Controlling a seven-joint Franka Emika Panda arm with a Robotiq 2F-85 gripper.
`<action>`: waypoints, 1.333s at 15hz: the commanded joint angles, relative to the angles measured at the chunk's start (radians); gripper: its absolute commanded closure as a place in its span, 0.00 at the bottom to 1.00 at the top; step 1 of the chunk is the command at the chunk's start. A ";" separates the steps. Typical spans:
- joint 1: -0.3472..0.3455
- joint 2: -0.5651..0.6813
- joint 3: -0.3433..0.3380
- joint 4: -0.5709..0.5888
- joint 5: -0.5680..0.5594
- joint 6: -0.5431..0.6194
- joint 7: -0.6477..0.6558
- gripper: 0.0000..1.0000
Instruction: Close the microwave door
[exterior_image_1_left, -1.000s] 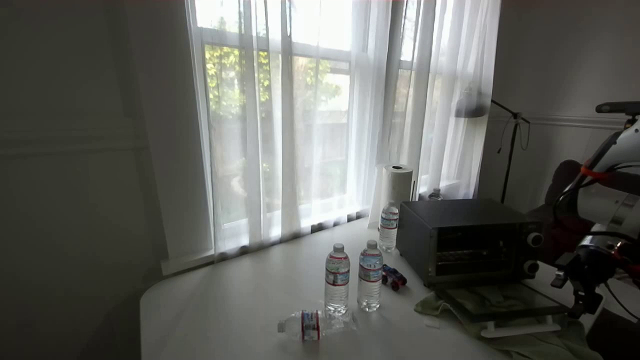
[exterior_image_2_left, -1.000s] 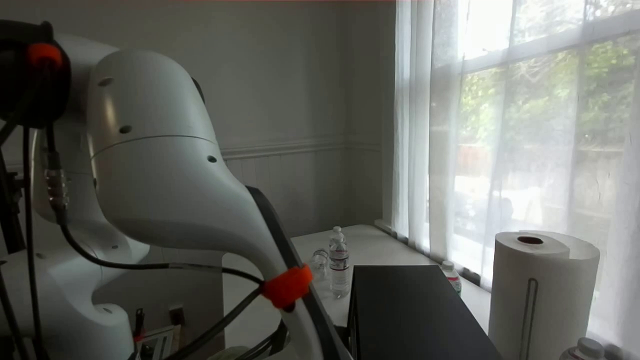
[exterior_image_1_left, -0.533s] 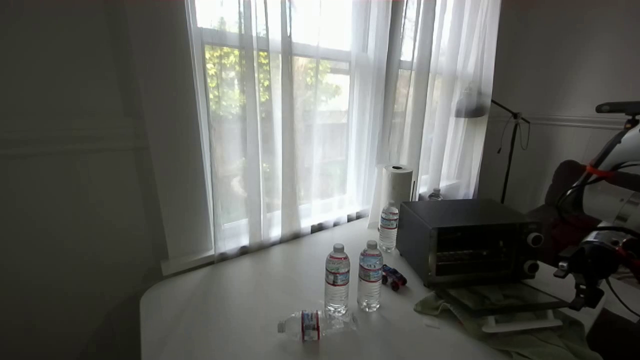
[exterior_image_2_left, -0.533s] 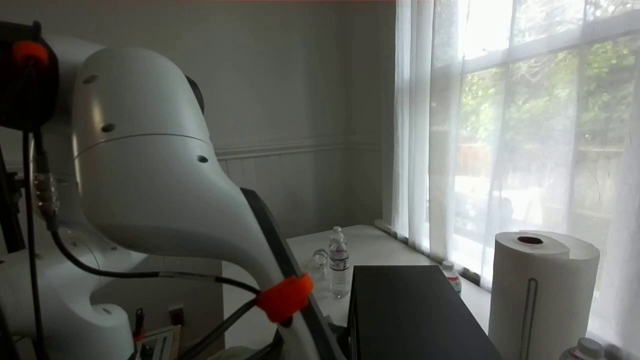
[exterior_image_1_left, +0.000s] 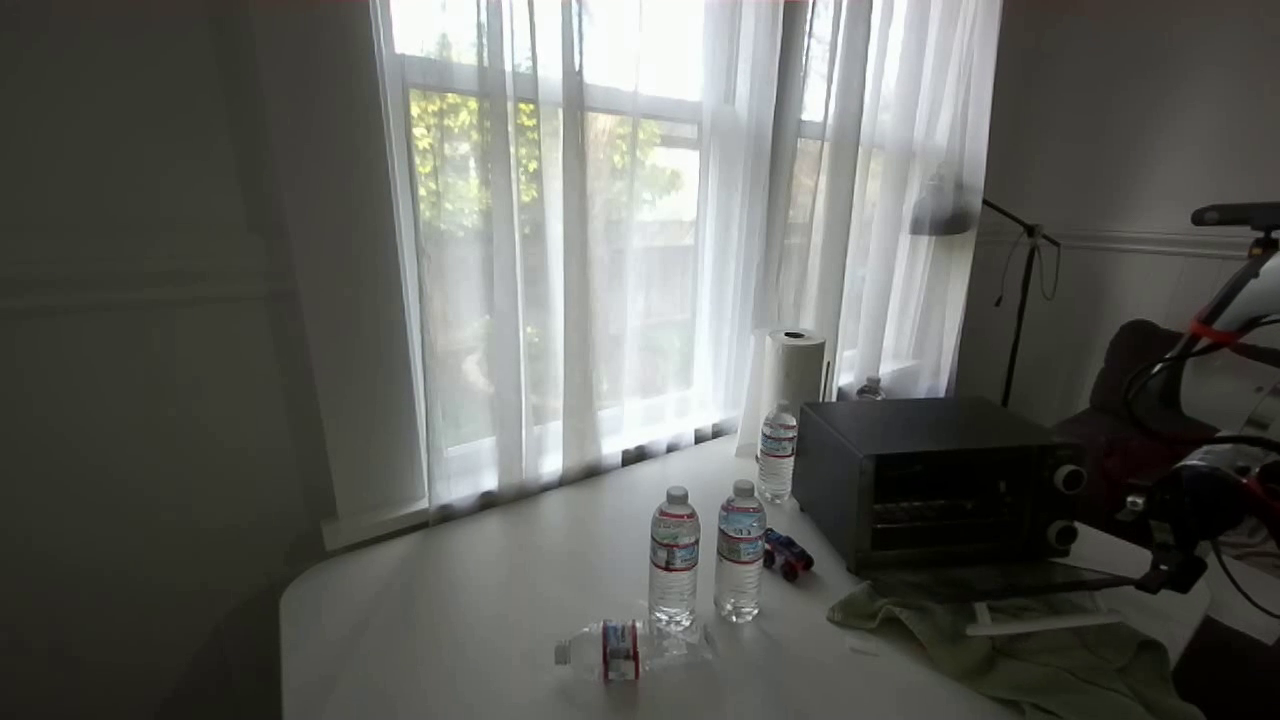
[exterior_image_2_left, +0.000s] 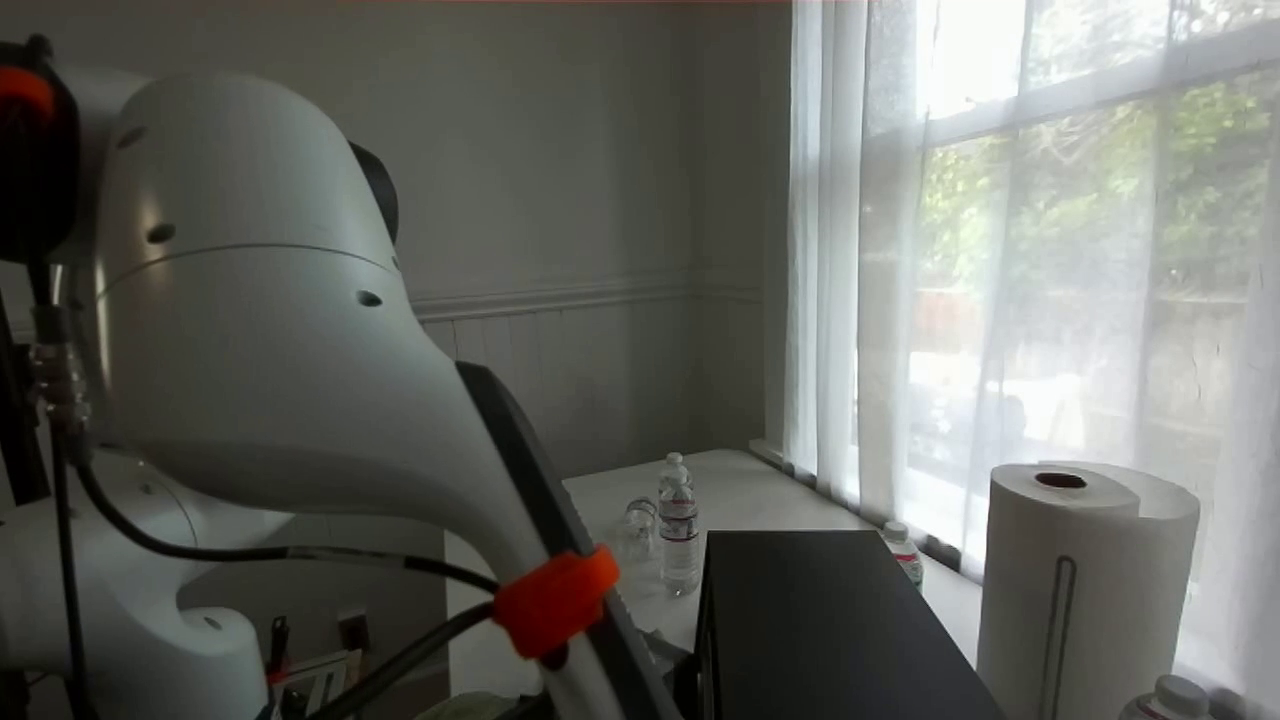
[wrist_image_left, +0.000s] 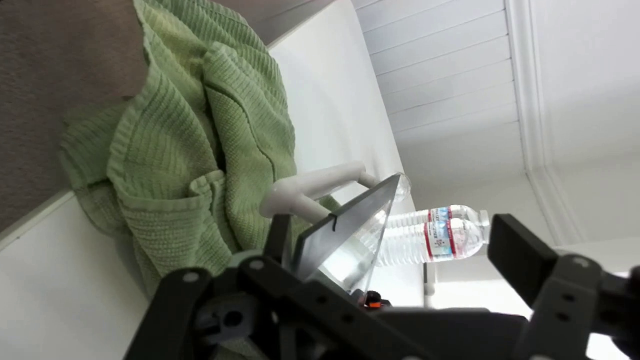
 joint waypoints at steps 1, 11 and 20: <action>-0.038 0.009 0.022 0.035 0.073 -0.084 -0.024 0.00; -0.063 0.036 0.020 0.085 0.230 -0.200 -0.111 0.00; -0.099 0.052 0.014 0.093 0.369 -0.260 -0.180 0.00</action>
